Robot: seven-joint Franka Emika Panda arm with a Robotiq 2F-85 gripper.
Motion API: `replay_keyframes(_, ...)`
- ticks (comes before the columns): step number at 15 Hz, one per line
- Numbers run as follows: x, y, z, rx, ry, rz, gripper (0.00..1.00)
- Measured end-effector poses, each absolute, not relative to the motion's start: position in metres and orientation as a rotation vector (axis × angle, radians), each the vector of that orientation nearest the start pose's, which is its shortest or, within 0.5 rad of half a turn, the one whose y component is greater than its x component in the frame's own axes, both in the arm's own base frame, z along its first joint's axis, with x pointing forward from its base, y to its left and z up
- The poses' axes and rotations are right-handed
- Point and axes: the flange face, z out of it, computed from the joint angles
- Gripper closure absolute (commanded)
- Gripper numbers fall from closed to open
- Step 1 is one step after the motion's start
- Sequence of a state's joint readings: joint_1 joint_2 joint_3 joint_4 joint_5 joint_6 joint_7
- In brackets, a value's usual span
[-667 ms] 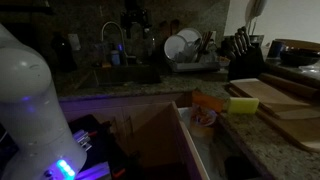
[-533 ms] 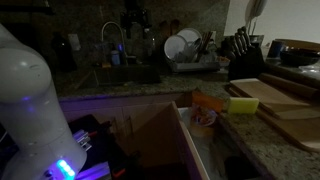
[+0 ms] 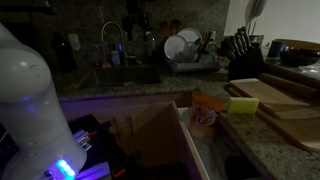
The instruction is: Close the faucet
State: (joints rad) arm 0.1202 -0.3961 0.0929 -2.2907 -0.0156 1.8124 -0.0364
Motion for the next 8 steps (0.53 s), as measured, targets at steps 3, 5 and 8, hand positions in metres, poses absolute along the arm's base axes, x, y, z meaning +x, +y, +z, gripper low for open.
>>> replay_keyframes(3, 0.420, 0.105, 0.427, -3.040, -0.456, 0.262, 0.00)
replay_keyframes(5, 0.418, 0.137, 0.379, -2.948, -0.564, 0.332, 0.00)
replay_keyframes(8, 0.406, 0.208, 0.326, -2.867, -0.786, 0.318, 0.00)
